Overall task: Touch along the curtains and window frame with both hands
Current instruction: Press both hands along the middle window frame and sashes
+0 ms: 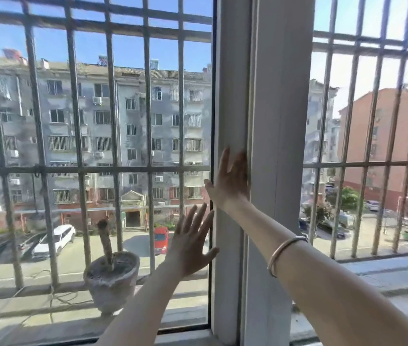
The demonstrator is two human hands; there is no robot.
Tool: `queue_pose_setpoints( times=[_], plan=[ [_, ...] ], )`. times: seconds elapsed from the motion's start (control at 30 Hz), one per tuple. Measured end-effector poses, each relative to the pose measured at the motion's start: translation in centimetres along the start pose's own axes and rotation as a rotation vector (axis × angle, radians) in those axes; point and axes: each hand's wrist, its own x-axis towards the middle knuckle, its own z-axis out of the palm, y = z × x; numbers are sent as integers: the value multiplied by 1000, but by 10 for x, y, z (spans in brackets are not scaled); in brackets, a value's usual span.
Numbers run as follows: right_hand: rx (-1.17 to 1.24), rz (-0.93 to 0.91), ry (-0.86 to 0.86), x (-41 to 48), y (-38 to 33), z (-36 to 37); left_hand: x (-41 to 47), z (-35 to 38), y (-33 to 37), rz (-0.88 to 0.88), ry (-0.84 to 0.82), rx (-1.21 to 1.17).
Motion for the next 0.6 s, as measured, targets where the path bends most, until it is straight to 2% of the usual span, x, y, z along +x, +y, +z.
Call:
queue_pose_setpoints(
  times=[0.17, 0.6],
  plan=[
    [48, 39, 34, 6, -8, 3, 3, 6, -6, -39, -6, -5],
    [40, -6, 47, 5, -12, 9, 8, 7, -7, -102, 46, -59]
  ],
)
